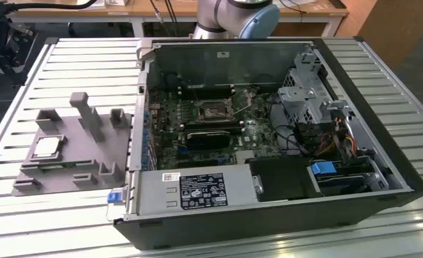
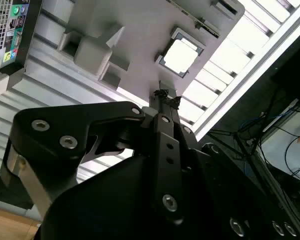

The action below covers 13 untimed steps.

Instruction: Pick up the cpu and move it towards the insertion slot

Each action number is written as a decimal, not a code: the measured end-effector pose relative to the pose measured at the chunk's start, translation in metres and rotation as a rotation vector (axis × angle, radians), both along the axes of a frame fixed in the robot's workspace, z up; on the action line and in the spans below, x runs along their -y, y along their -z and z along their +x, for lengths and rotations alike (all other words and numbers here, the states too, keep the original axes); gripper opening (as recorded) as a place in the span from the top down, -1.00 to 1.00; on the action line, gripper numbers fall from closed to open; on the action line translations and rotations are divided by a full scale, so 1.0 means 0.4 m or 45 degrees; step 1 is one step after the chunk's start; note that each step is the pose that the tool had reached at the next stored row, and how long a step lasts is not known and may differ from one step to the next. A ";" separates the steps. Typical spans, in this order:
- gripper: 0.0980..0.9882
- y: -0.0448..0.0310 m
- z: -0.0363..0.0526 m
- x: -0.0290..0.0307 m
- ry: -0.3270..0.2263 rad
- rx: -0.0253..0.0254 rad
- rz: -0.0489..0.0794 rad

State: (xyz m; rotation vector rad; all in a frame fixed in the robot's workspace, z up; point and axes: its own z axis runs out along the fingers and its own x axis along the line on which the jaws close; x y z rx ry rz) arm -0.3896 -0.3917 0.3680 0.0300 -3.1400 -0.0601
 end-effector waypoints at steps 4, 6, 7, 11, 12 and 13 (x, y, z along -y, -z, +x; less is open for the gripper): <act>0.99 0.000 0.000 0.000 0.000 0.0000 0.000; 0.99 0.000 0.000 0.000 0.000 0.0000 0.000; 0.99 0.000 0.000 0.000 0.000 0.0000 0.000; 0.99 0.007 -0.001 0.000 0.000 0.0002 0.000; 0.99 0.009 -0.001 0.000 0.000 0.0002 -0.001; 0.99 0.012 -0.001 0.000 0.000 0.0003 -0.001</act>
